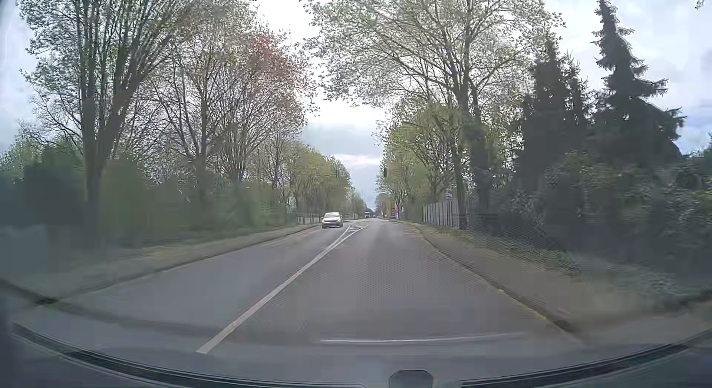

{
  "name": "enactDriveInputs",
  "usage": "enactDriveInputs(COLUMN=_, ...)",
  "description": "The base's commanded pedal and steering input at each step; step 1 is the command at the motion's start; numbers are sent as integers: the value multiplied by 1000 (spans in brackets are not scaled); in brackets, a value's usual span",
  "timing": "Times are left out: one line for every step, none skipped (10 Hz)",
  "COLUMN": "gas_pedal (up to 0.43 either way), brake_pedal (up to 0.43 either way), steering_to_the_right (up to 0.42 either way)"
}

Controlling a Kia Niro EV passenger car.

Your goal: Follow the waypoints while adhering to traffic rules and regulations

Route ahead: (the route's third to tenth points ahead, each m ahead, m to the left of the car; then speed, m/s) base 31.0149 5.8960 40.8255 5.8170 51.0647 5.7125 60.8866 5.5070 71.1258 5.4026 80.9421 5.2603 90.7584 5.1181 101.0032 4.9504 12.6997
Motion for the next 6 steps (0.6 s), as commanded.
enactDriveInputs(gas_pedal=177, brake_pedal=0, steering_to_the_right=2)
enactDriveInputs(gas_pedal=177, brake_pedal=0, steering_to_the_right=2)
enactDriveInputs(gas_pedal=169, brake_pedal=0, steering_to_the_right=2)
enactDriveInputs(gas_pedal=169, brake_pedal=0, steering_to_the_right=2)
enactDriveInputs(gas_pedal=169, brake_pedal=0, steering_to_the_right=1)
enactDriveInputs(gas_pedal=169, brake_pedal=0, steering_to_the_right=1)
